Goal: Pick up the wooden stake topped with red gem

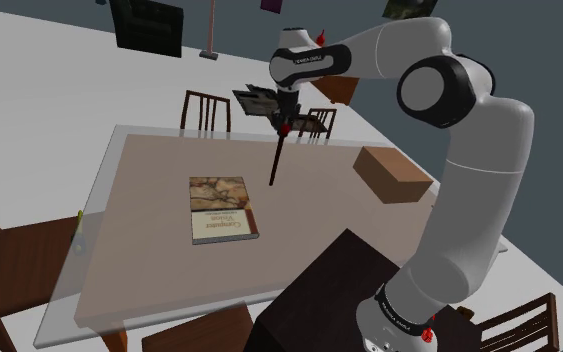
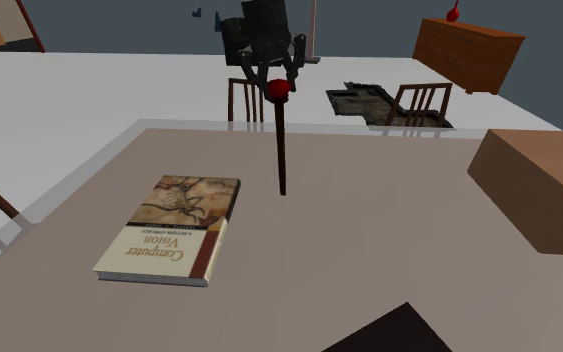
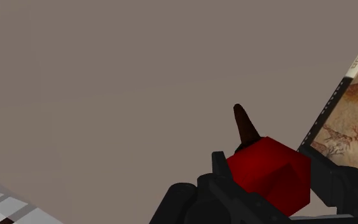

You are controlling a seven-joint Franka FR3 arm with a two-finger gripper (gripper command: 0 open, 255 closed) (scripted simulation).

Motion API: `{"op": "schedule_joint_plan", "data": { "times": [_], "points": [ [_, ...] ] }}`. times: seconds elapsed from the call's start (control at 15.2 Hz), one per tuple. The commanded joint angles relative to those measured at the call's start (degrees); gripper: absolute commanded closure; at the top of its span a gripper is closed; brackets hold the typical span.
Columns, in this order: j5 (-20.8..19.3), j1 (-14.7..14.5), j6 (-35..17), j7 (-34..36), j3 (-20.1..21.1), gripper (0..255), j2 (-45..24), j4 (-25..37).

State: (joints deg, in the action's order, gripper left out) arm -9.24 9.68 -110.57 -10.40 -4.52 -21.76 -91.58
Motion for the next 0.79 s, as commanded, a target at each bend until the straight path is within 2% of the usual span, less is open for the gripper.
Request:
{"op": "schedule_joint_plan", "data": {
  "times": [0.0, 0.73],
  "points": [
    [0.04, 0.04, 1.22, -0.28, -0.02, 255, 0.39, 0.85],
    [0.29, -0.05, 9.03, -1.48, -0.02, 255, 1.62, 7.51]
  ]
}}
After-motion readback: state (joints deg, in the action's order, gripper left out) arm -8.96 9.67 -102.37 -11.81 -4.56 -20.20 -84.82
